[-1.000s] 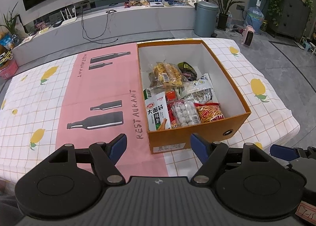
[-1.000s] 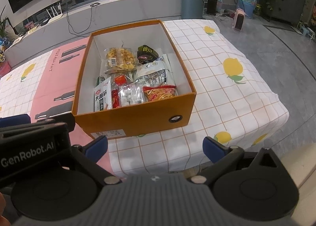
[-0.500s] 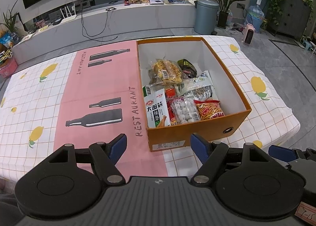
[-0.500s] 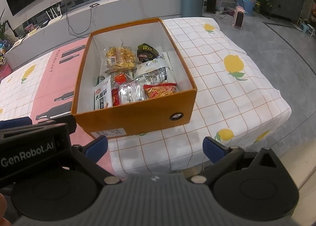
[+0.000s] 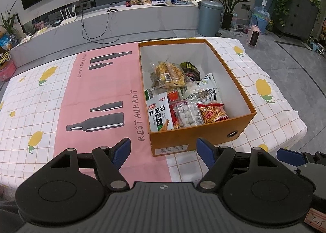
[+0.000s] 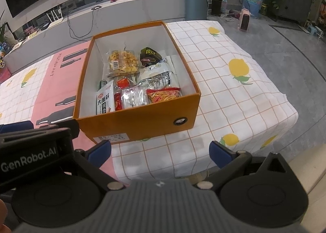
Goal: Organize snacks
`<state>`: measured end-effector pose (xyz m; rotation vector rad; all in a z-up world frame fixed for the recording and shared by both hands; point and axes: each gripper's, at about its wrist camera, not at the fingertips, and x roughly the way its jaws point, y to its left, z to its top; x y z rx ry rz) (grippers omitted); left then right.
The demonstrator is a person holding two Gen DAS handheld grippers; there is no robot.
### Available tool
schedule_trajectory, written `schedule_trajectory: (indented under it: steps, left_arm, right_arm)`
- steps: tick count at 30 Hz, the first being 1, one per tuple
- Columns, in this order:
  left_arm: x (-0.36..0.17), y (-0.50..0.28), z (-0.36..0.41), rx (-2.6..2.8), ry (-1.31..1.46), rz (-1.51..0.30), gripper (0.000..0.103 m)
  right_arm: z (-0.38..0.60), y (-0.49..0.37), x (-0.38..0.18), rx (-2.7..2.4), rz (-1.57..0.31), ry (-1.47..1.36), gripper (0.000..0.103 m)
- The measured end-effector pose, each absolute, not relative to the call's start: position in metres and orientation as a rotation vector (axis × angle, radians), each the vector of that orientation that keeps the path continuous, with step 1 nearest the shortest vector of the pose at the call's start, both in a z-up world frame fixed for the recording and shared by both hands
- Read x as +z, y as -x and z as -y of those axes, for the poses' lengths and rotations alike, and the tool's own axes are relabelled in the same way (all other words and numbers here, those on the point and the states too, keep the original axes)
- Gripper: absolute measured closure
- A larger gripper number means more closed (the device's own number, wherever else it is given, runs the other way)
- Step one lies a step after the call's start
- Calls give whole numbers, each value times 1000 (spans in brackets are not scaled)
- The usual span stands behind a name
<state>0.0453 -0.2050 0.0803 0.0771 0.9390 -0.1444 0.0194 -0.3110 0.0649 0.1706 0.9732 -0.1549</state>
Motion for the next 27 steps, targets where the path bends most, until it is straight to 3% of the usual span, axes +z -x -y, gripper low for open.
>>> schedule_trajectory:
  steps: [27]
  left_arm:
    - [85, -37, 208, -157, -87, -927, 17]
  right_arm:
    - [315, -11, 70, -164, -962, -163, 4]
